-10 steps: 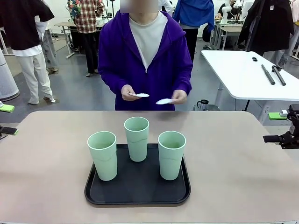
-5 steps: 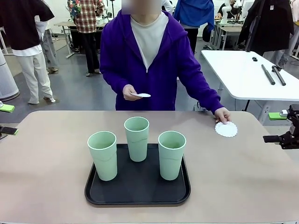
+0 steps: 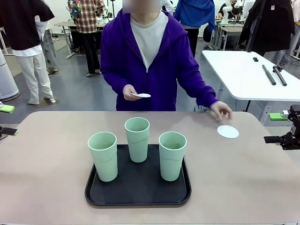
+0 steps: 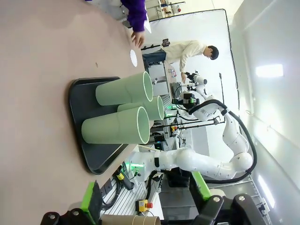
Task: Place coasters on the table and set cups on them.
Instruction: Pick up one Reusable plastic cup and place it on a coaster set by the human.
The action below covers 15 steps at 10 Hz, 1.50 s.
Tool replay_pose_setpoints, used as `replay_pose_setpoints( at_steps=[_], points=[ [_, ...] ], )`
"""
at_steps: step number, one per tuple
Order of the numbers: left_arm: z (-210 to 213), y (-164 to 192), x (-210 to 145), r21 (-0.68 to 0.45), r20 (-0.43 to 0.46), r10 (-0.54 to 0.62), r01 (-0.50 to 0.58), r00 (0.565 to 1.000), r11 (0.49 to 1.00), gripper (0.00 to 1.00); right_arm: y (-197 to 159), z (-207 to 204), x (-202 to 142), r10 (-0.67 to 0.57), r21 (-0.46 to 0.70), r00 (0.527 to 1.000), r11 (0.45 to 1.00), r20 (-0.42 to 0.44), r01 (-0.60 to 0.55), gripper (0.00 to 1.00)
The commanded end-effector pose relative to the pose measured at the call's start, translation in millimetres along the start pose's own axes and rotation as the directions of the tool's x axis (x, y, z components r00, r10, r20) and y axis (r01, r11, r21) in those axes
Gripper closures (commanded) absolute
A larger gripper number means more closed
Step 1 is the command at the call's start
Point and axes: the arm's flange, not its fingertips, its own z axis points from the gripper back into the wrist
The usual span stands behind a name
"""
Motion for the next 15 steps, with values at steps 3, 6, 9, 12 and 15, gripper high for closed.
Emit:
replay_pose_setpoints(
  at_steps=[3, 6, 9, 12, 15],
  points=[
    [-1.0, -0.5, 1.4, -0.017, 0.005, -0.014, 0.014, 1.0, 1.0, 0.0, -0.3, 0.3, 0.1, 0.001, 0.006, 1.0, 1.0, 0.0, -0.001, 0.0],
    [-1.0, -0.5, 1.4, -0.017, 0.005, -0.014, 0.014, 1.0, 1.0, 0.0, -0.3, 0.3, 0.1, 0.001, 0.006, 1.0, 1.0, 0.0, -0.001, 0.0],
    [-1.0, -0.5, 1.4, -0.017, 0.005, -0.014, 0.014, 1.0, 1.0, 0.0, -0.3, 0.3, 0.1, 0.001, 0.006, 1.0, 1.0, 0.0, -0.001, 0.0],
    [-1.0, -0.5, 1.4, -0.017, 0.005, -0.014, 0.014, 1.0, 1.0, 0.0, 0.0, -0.2, 0.0, 0.0, 0.0, 1.0, 1.0, -0.001, 0.0, 0.0],
    [-1.0, -0.5, 1.4, -0.017, 0.005, -0.014, 0.014, 1.0, 1.0, 0.0, 0.1, -0.5, 0.1, 0.0, -0.001, 1.0, 1.0, -0.002, 0.0, 0.0]
  ],
)
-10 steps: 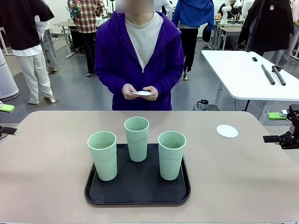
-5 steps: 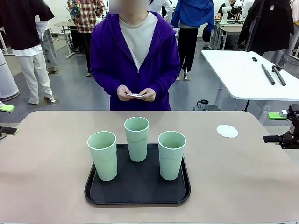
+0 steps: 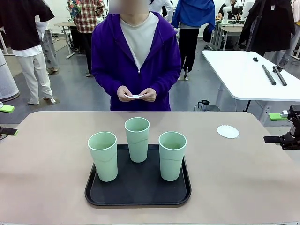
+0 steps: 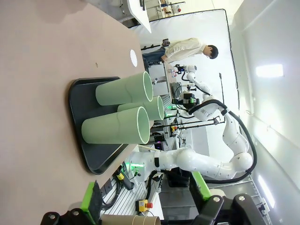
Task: Place coasters on the table and set cups on them.
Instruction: Pick up one Reusable plastic cup and place it on a coaster set by the human.
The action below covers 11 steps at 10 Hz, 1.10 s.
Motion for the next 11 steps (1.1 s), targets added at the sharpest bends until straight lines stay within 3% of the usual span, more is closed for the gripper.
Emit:
replay_pose_setpoints(
  at_steps=[1, 3, 4, 5, 7, 8, 9, 11],
  points=[
    [-1, 0, 1, -0.017, 0.005, -0.014, 0.014, 1.0, 1.0, 0.0, 12, -3, 12, 0.14, -0.048, 0.987, 0.988, -0.078, -0.144, 0.0],
    [-1, 0, 1, -0.017, 0.005, -0.014, 0.014, 1.0, 1.0, 0.0, 62, -35, 29, 0.332, -0.246, 0.912, 0.888, -0.242, -0.389, 0.0],
    [-1, 0, 1, -0.017, 0.005, -0.014, 0.014, 1.0, 1.0, 0.0, 86, -57, 38, 0.382, -0.281, 0.849, 0.824, -0.366, -0.492, 0.0],
    [-1, 0, 1, -0.017, 0.005, -0.014, 0.014, 1.0, 1.0, 0.0, 109, -78, 49, 0.415, -0.308, 0.756, 0.732, -0.507, -0.608, 0.0],
    [-1, 0, 1, -0.017, 0.005, -0.014, 0.014, 1.0, 1.0, 0.0, 146, -127, 59, 0.397, -0.26, 0.566, 0.602, -0.723, -0.755, 0.0],
    [-1, 0, 1, -0.017, 0.005, -0.014, 0.014, 1.0, 1.0, 0.0, 155, -158, 54, 0.358, -0.199, 0.429, 0.527, -0.83, -0.826, 0.0],
    [-1, 0, 1, -0.017, 0.005, -0.014, 0.014, 1.0, 1.0, 0.0, 155, -181, 47, 0.294, -0.195, 0.362, 0.473, -0.885, -0.859, 0.0],
    [-1, 0, 1, -0.017, 0.005, -0.014, 0.014, 1.0, 1.0, 0.0, 150, -211, 40, 0.245, -0.185, 0.301, 0.405, -0.922, -0.896, 0.0]
  ],
)
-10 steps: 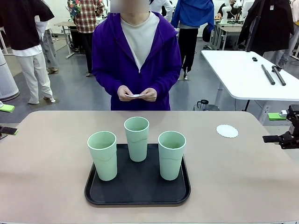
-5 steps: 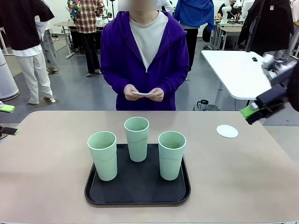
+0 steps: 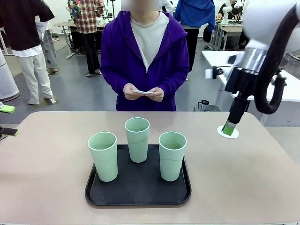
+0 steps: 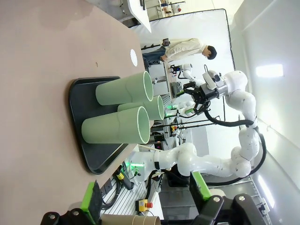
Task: Place coasters on the table and set cups on them.
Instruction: Pick up one Reusable plastic cup and place it on a coaster set by the human.
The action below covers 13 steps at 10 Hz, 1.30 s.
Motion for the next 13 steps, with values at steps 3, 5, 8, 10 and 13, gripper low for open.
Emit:
replay_pose_setpoints(
  at_steps=[3, 5, 8, 10, 13],
  points=[
    [0, -1, 1, -0.017, 0.008, -0.015, 0.015, 1.0, 1.0, 0.0, 0, -7, 8, 0.024, -0.022, 1.0, 0.999, -0.017, -0.025, 0.0],
    [0, -1, 1, -0.017, 0.008, -0.015, 0.015, 1.0, 1.0, 0.0, 0, -7, 8, 0.024, -0.022, 1.0, 0.999, -0.017, -0.025, 0.0],
    [0, -1, 1, -0.017, 0.008, -0.015, 0.015, 1.0, 1.0, 0.0, -16, -26, -28, 0.384, -0.036, 0.876, 0.919, 0.291, -0.392, 0.0],
    [0, -1, 1, -0.017, 0.008, -0.015, 0.015, 1.0, 1.0, 0.0, -41, -38, -67, 0.417, -0.078, 0.709, 0.885, 0.569, -0.458, 0.0],
    [0, -1, 1, -0.017, 0.008, -0.015, 0.015, 1.0, 1.0, 0.0, -61, -59, -115, 0.272, -0.082, 0.537, 0.933, 0.798, -0.351, 0.0]
  ],
)
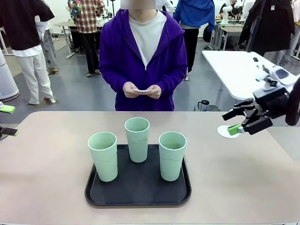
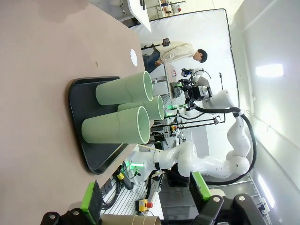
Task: Place coasters on the table and set cups on them.
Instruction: Pick up one Reusable plastic cup and place it on a coaster set by the human.
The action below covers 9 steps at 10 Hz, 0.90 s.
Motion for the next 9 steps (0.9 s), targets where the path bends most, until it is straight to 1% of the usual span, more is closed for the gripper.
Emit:
replay_pose_setpoints(
  at_steps=[1, 2, 3, 5, 6, 7, 8, 9],
  points=[
    [0, -1, 1, -0.017, 0.008, -0.015, 0.015, 1.0, 1.0, 0.0, 1, -3, -31, -0.002, 0.062, 0.987, 0.998, 0.161, -0.008, 0.0],
    [0, -1, 1, -0.017, 0.008, -0.015, 0.015, 1.0, 1.0, 0.0, -1, -5, -49, -0.035, 0.063, 0.973, 0.998, 0.227, 0.021, 0.0],
    [0, -1, 1, -0.017, 0.008, -0.015, 0.015, 1.0, 1.0, 0.0, -3, -11, -64, -0.022, 0.076, 0.965, 0.997, 0.263, 0.002, 0.0],
    [0, -1, 1, -0.017, 0.008, -0.015, 0.015, 1.0, 1.0, 0.0, -5, -26, -79, 0.057, 0.101, 0.956, 0.991, 0.288, -0.089, 0.0],
    [0, -1, 1, -0.017, 0.008, -0.015, 0.015, 1.0, 1.0, 0.0, -8, -41, -88, 0.105, 0.103, 0.949, 0.985, 0.297, -0.141, 0.0],
    [0, -1, 1, -0.017, 0.008, -0.015, 0.015, 1.0, 1.0, 0.0, -12, -51, -95, 0.118, 0.084, 0.945, 0.985, 0.306, -0.15, 0.0],
    [0, -1, 1, -0.017, 0.008, -0.015, 0.015, 1.0, 1.0, 0.0, -18, -61, -104, 0.114, 0.045, 0.945, 0.99, 0.305, -0.134, 0.0],
    [0, -1, 1, -0.017, 0.008, -0.015, 0.015, 1.0, 1.0, 0.0, -21, -71, -108, 0.105, 0.049, 0.952, 0.991, 0.288, -0.124, 0.0]
  ],
)
